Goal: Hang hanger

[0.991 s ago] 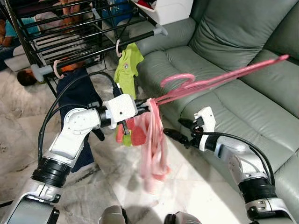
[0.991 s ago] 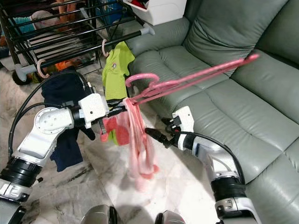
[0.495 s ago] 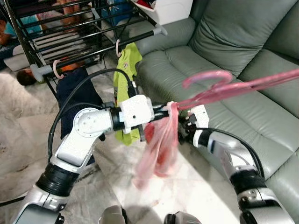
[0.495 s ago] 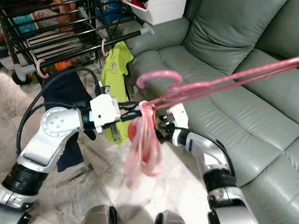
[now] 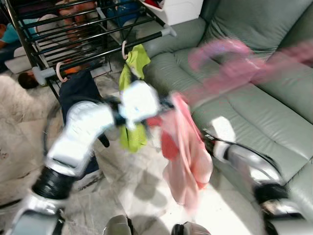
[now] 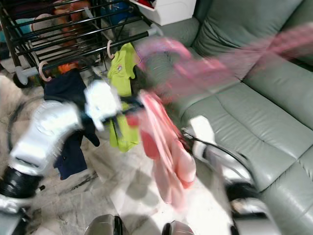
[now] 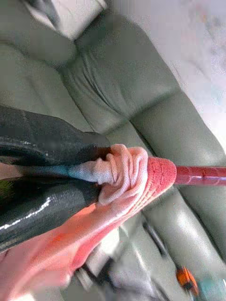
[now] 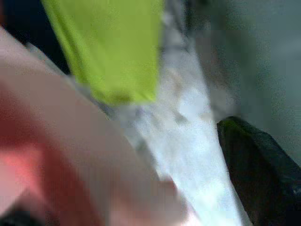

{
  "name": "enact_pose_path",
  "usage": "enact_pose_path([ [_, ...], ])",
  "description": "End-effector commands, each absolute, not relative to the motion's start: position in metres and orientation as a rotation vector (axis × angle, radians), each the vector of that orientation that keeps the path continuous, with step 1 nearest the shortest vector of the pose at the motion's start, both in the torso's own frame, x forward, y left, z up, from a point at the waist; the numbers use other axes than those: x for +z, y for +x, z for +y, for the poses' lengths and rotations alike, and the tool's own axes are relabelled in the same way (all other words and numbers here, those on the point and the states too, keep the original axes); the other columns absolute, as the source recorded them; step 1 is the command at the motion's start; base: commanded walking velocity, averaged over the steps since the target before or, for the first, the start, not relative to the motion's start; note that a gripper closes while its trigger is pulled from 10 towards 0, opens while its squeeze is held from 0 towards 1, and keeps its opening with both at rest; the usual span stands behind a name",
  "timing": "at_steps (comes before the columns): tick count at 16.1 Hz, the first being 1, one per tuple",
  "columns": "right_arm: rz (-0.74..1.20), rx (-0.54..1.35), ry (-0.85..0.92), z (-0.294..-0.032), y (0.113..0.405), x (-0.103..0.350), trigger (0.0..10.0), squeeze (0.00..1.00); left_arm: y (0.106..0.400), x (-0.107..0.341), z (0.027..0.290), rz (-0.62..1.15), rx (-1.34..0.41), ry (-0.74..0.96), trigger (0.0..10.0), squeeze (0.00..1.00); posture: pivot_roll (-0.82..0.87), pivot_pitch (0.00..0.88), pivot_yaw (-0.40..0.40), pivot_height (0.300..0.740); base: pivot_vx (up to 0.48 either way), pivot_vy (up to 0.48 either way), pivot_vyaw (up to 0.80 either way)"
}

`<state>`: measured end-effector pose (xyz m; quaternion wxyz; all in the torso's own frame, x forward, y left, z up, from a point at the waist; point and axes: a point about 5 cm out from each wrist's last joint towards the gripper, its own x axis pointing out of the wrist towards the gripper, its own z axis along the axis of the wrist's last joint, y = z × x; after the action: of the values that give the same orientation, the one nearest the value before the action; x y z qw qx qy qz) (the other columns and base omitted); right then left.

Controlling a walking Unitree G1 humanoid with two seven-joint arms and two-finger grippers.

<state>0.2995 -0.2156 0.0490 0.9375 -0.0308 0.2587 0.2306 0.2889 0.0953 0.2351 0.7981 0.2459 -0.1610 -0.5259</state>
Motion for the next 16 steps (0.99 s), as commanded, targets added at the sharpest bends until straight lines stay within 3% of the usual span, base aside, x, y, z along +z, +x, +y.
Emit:
enact_pose_path([
  [1,0.542,0.430,-0.070,-0.226,0.297,0.049,1.6,0.00,0.292,0.247,0.099,-0.390,-1.097,0.547,0.0,0.00,0.00,0.076,-0.008,0.740,0.000,0.000,0.00],
  [2,0.566,0.386,-0.087,-0.241,0.290,0.046,0.0,0.00,0.297,0.251,0.105,-0.388,-1.070,0.560,0.0,0.00,0.00,0.076,-0.007,0.740,0.000,0.000,0.00],
  [4,0.595,0.270,-0.136,-0.286,0.273,0.049,0.0,0.00,0.309,0.251,0.131,-0.336,-0.991,0.610,0.0,0.00,-0.02,0.069,-0.001,0.740,0.000,0.000,0.00],
  [6,0.514,0.111,-0.190,-0.326,0.276,0.076,0.0,0.00,0.318,0.233,0.164,-0.230,-0.917,0.671,0.0,0.00,-0.03,0.065,-0.002,0.740,0.000,0.000,0.00],
  [9,0.316,-0.148,-0.212,-0.354,0.293,0.119,0.0,0.00,0.318,0.210,0.185,-0.127,-0.882,0.599,0.0,0.00,-0.04,0.060,-0.009,0.740,0.000,0.000,0.00],
  [12,0.080,-0.277,-0.169,-0.355,0.323,0.175,0.0,0.00,0.298,0.174,0.187,0.024,-1.002,0.431,0.0,0.00,-0.04,0.051,-0.021,0.740,0.000,0.000,0.00],
  [16,0.005,-0.254,-0.161,-0.337,0.344,0.193,0.0,0.00,0.269,0.137,0.179,0.225,-1.231,0.374,0.0,0.00,-0.04,0.047,-0.038,0.740,0.000,0.000,0.00],
])
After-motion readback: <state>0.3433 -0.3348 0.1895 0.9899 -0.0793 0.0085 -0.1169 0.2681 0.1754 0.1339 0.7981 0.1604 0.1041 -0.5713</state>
